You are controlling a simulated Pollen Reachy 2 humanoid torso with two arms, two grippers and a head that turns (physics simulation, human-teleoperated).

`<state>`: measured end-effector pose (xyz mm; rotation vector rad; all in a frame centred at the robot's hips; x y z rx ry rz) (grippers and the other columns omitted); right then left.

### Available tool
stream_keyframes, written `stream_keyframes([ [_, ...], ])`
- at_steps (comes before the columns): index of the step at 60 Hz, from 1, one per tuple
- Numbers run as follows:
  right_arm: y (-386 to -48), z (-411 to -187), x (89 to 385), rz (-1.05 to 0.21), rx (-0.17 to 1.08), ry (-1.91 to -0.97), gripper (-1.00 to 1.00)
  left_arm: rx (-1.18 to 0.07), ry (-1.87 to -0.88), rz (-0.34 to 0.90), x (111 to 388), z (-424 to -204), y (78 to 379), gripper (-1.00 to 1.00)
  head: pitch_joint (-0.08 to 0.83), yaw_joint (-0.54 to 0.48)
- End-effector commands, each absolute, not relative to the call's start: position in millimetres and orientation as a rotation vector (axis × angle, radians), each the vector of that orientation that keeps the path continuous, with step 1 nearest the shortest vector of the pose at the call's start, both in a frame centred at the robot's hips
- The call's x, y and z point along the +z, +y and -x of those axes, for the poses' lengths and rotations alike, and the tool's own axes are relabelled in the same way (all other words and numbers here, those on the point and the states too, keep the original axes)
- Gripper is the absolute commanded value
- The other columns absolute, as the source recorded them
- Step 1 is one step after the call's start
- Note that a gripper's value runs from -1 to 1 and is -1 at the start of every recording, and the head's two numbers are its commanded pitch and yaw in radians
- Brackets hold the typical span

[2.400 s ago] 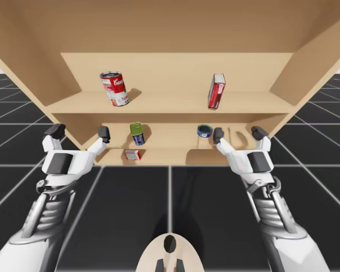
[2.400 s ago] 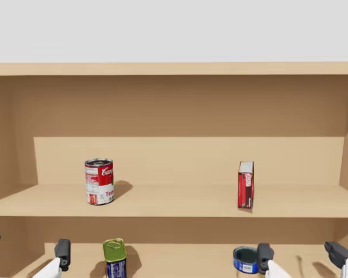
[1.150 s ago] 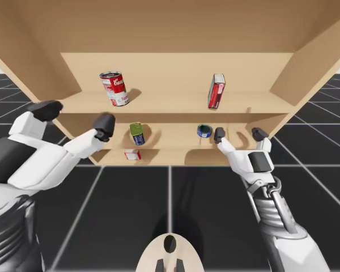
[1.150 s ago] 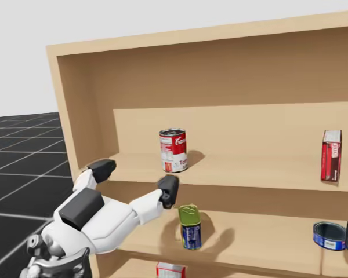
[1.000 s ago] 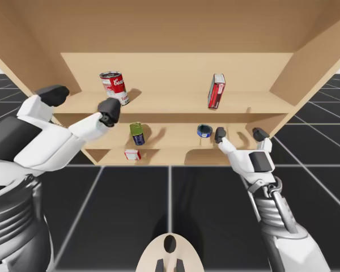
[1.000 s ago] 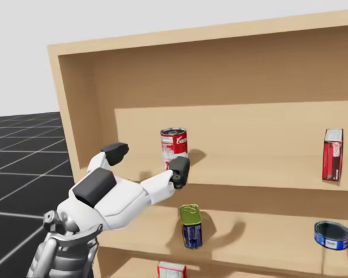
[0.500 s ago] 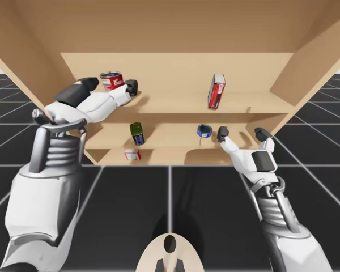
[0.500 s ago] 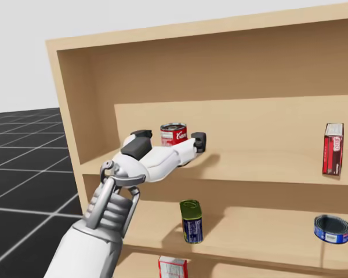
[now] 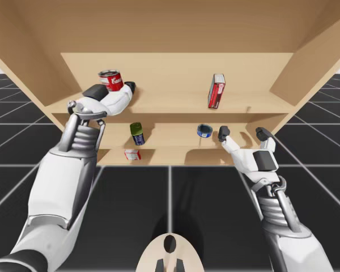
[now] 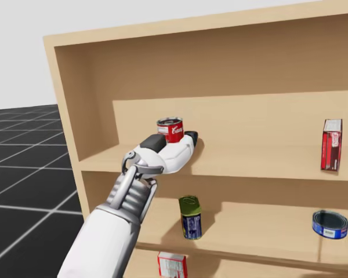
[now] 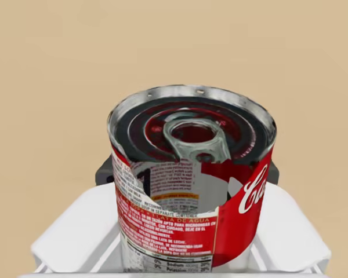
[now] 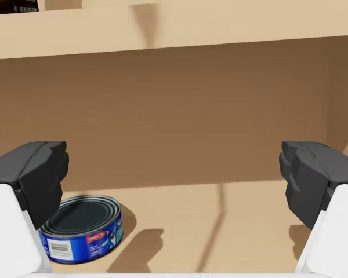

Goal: Find the tomato soup can on the shelf and bring it to me.

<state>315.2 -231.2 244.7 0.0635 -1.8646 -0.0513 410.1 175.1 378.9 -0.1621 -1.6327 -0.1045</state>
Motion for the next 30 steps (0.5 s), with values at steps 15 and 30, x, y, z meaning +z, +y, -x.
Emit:
stream_keyframes([
  [15, -228, -314, 243, -0.079, -0.067, -1.860, -1.00, -0.124, -1.739, 0.060, 408, -362, 176, 1.00, 0.156, 0.28],
  [30, -225, -314, 242, -0.079, -0.059, -1.861, -1.00, -0.160, -1.806, 0.037, 415, -317, 184, 1.00, 0.155, 0.29],
])
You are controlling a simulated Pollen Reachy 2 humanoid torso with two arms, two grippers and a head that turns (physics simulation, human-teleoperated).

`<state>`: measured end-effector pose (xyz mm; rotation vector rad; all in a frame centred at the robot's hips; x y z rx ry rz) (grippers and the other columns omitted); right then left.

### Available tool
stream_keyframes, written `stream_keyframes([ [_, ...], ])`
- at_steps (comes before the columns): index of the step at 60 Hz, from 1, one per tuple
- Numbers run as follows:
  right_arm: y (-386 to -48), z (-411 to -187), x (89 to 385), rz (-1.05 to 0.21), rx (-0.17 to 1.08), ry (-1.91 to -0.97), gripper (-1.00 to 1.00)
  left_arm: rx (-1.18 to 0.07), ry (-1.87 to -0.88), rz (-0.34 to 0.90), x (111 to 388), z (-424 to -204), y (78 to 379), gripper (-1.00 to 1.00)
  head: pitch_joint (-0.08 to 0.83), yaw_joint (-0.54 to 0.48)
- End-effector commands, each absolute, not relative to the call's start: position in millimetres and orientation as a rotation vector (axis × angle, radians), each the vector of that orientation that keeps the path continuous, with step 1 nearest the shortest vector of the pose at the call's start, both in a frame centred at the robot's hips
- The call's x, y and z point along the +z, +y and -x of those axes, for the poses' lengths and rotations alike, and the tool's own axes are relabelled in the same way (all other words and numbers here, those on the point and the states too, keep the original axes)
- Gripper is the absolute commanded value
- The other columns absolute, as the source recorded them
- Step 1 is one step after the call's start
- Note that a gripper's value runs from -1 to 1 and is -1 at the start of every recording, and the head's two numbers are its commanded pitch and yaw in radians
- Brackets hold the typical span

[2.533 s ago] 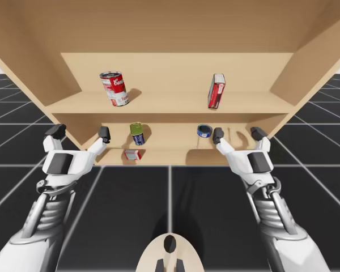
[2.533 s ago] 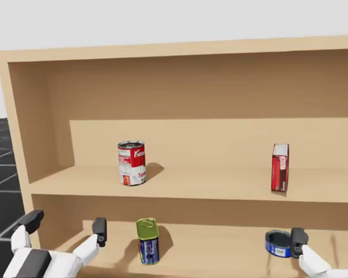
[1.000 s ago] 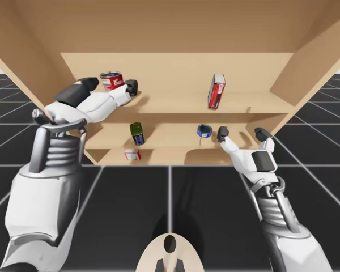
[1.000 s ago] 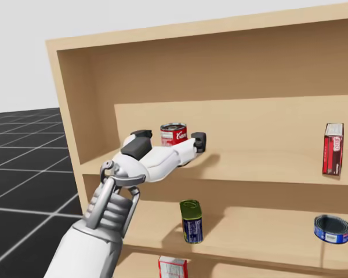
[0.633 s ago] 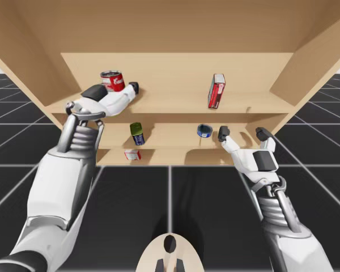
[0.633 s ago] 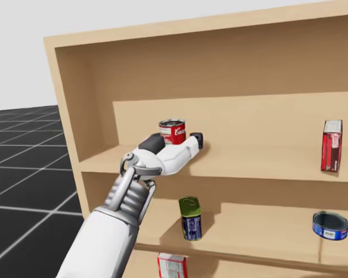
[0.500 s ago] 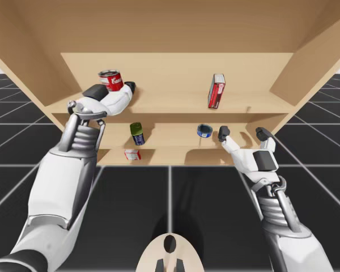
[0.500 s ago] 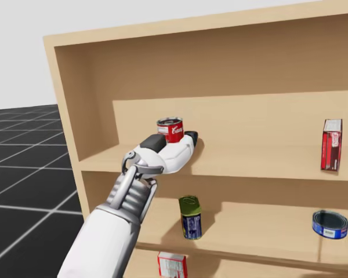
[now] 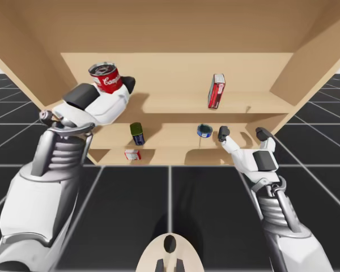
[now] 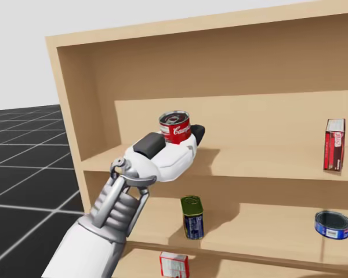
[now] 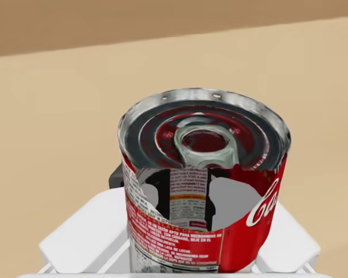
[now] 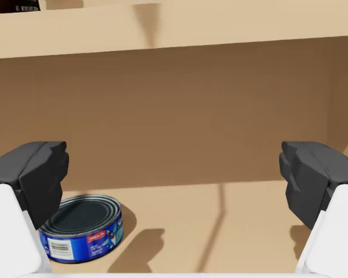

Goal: Find the tomato soup can on the shelf and bring it to me.

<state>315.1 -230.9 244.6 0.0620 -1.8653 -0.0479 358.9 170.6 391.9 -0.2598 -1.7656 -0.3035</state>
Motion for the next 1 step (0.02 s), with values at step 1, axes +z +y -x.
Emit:
stream_keyframes([
  [1, -225.2, -314.2, 242.5, -0.079, -0.059, -1.861, -1.00, -0.161, -1.808, 0.037, 414.0, -312.9, 184.7, 1.00, 0.155, 0.29],
])
